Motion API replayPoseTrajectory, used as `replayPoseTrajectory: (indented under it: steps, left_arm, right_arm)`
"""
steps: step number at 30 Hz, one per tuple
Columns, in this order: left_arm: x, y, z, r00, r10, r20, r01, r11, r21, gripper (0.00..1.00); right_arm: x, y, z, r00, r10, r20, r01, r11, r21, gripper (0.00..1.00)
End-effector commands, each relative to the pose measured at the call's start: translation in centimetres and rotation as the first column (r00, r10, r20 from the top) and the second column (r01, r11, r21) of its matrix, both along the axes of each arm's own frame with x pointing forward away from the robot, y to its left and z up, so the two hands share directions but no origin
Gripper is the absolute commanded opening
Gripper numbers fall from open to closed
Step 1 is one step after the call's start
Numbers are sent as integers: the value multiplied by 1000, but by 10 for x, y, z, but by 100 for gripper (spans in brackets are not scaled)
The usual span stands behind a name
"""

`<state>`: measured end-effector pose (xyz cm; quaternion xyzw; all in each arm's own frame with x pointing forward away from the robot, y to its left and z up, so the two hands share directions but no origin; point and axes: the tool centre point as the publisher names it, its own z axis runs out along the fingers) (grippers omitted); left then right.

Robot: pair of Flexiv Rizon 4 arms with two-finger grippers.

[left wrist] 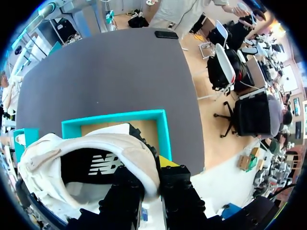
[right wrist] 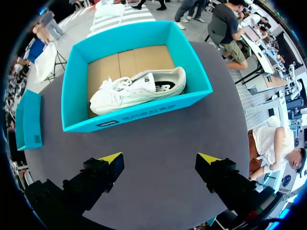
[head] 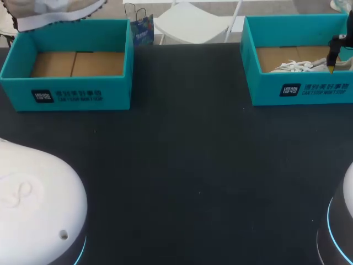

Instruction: Take the shoe out of the shoebox, open the shoe tongue, remove and reinsert the insole, then place the shoe into the shoebox

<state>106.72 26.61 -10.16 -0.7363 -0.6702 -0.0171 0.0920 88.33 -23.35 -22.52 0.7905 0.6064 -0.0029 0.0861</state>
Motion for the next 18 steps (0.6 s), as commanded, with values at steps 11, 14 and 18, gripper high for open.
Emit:
replayPoseTrajectory:
  steps: [11,14,18]
  left_arm:
    - [-111,-91,6,976,-38,217,16,995,101,0]
    - [-132,-116,6,971,-45,234,22,995,98,0]
    - [-151,-147,5,969,-52,242,32,996,89,0]
  right_arm:
    - [0,0,0,1000,-1,0,1,1000,0,100]
    - [0,0,0,1000,-1,0,1,1000,0,100]
    - [0,0,0,1000,-1,0,1,1000,0,100]
